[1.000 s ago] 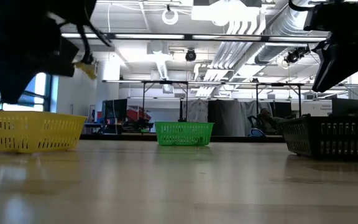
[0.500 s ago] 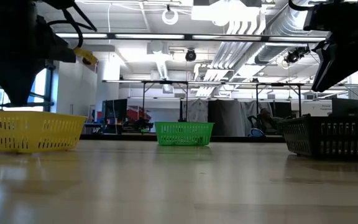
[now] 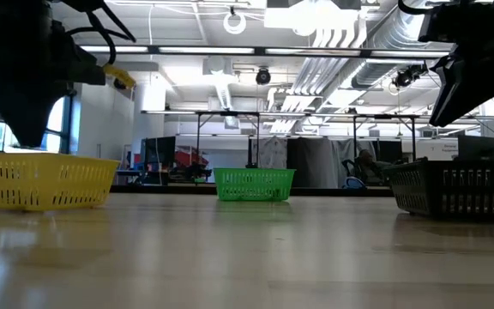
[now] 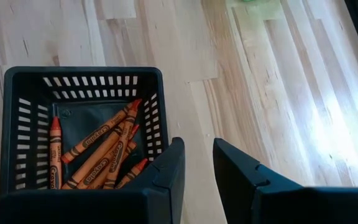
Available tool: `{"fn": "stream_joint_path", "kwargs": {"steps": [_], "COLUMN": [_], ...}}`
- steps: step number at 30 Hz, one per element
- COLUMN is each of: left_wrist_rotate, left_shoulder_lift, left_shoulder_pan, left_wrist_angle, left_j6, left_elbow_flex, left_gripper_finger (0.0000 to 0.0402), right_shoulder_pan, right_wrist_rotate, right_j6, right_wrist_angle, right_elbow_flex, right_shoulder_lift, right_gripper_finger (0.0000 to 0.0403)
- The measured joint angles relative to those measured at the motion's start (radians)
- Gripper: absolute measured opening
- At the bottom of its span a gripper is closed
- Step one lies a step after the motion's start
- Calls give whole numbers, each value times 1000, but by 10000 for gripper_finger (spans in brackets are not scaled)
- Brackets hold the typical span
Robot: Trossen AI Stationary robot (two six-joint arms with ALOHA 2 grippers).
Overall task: Sort crayons
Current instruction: Put the blue crayon into the yellow basket, then return to Home Position
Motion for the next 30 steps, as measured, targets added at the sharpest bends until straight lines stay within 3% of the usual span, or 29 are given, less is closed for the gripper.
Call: {"fn": "stream_joint_path", "kwargs": {"steps": [8, 14, 18, 23, 30], "left_wrist_rotate": [13, -15, -199, -458, -515], "left_shoulder_lift": [0, 1, 1, 0, 1], "left_shoulder_pan": [0, 0, -12, -44, -51], "left_wrist_angle": [0, 4, 78, 233, 281], "left_j6": [1, -24, 45, 304, 405], "left_elbow_flex": [0, 16, 63, 98, 98], "left_gripper_finger": [73, 74, 70, 70, 69], "right_shoulder_pan": [0, 0, 0, -14, -182], "right_wrist_rotate": [0, 36, 13, 14, 0], "right_j6": [0, -3, -32, -124, -145], "right_wrist_angle": [0, -1, 18, 14, 22], "right_elbow_flex": [0, 0, 0, 0, -1], "right_shoulder_lift": [0, -1, -20, -79, -344], "right_gripper_finger": [77, 77, 77, 77, 77]}}
